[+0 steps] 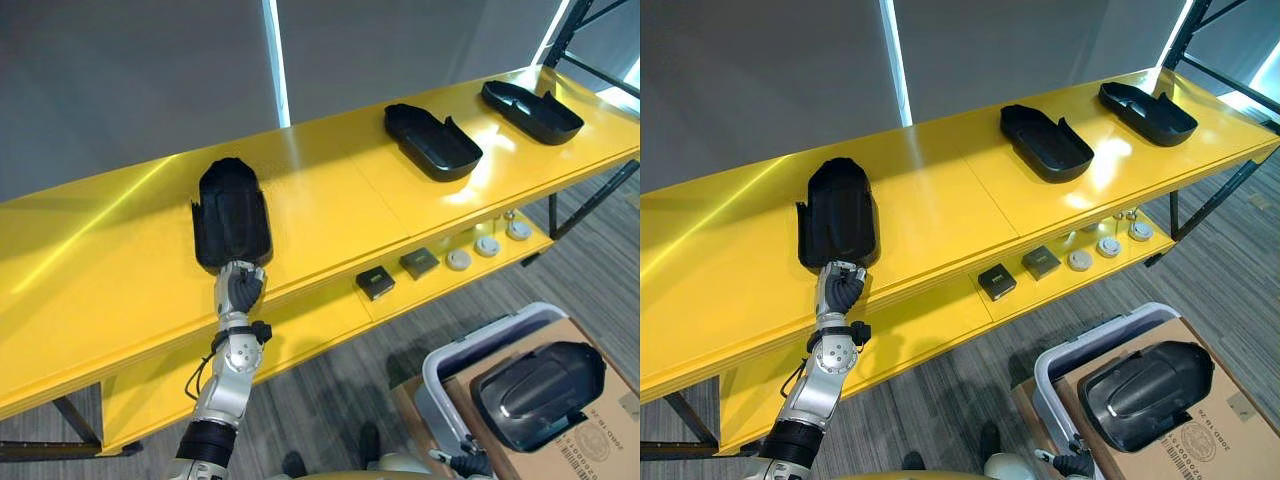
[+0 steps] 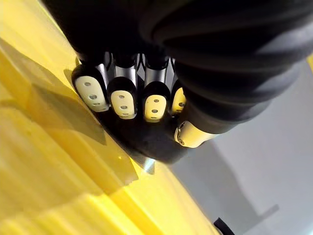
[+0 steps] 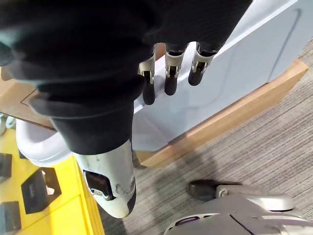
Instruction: Walk over and take plastic housings, then place them on the shelf
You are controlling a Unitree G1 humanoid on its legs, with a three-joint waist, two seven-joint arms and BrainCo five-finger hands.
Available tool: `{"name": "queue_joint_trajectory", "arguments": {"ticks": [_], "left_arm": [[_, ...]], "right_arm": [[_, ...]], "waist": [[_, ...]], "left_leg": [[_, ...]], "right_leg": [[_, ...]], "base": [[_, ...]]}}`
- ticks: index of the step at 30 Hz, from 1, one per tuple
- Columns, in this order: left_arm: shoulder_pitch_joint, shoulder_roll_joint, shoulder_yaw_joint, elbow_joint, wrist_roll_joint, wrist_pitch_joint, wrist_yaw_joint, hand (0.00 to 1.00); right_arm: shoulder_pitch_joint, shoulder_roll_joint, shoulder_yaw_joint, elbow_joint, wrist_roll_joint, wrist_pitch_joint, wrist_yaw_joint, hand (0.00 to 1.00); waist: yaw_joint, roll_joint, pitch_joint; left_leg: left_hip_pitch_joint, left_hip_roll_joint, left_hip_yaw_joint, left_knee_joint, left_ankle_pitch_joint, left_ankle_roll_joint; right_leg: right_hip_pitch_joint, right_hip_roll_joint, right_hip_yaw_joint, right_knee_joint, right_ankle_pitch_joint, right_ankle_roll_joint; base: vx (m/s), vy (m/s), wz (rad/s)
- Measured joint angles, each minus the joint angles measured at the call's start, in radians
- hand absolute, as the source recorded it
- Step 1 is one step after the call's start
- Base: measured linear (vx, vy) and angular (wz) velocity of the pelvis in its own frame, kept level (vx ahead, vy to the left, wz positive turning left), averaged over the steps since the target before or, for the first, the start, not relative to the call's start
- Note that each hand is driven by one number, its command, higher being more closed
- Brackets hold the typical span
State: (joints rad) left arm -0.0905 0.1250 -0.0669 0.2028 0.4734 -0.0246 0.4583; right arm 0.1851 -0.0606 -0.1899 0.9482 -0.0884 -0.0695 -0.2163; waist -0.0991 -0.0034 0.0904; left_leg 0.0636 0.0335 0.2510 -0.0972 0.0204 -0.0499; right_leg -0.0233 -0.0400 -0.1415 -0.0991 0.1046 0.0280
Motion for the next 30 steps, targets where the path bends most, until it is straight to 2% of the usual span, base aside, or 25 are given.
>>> {"name": "queue_joint_trajectory", "arguments": {"ticks": [5, 14, 19, 30], "left_arm": [[-0.028, 0.007, 0.0, 0.01, 0.0, 0.017, -0.001, 1.0], [-0.127, 0.022, 0.001, 0.131, -0.002, 0.023, -0.014, 1.0], [-0.184, 0.061, 0.014, 0.19, -0.022, 0.031, -0.022, 1.0], [-0.266, 0.094, 0.026, 0.288, -0.07, 0.039, -0.046, 1.0]], "right_arm": [[-0.002, -0.001, 0.002, -0.002, -0.001, 0.0, 0.003, 0.0], [-0.002, -0.002, 0.003, -0.003, -0.001, 0.0, 0.005, 0.0], [-0.006, -0.001, 0.003, -0.005, -0.001, 0.0, 0.008, 0.0], [-0.007, -0.001, 0.003, -0.011, -0.002, 0.0, 0.024, 0.0]], "waist": [[0.0, 0.0, 0.0], [-0.004, 0.0, 0.0], [-0.025, -0.001, 0.001], [-0.031, 0.0, 0.001]], "left_leg": [[0.001, 0.0, 0.0, -0.005, 0.0, 0.0], [0.001, 0.0, 0.006, -0.006, -0.004, -0.006], [0.002, 0.0, 0.012, -0.005, -0.002, -0.002], [0.009, 0.002, 0.023, -0.005, -0.004, -0.002]], "right_leg": [[0.0, 0.0, 0.002, 0.0, 0.0, 0.0], [-0.002, 0.0, 0.007, -0.003, -0.003, 0.003], [-0.003, 0.0, 0.01, 0.0, 0.001, -0.002], [-0.002, 0.002, 0.019, -0.001, 0.002, -0.003]], "base": [[-0.08, -0.006, -0.01], [-0.02, -0.001, -0.01], [0.0, 0.0, 0.0], [-0.02, -0.002, -0.03]]}}
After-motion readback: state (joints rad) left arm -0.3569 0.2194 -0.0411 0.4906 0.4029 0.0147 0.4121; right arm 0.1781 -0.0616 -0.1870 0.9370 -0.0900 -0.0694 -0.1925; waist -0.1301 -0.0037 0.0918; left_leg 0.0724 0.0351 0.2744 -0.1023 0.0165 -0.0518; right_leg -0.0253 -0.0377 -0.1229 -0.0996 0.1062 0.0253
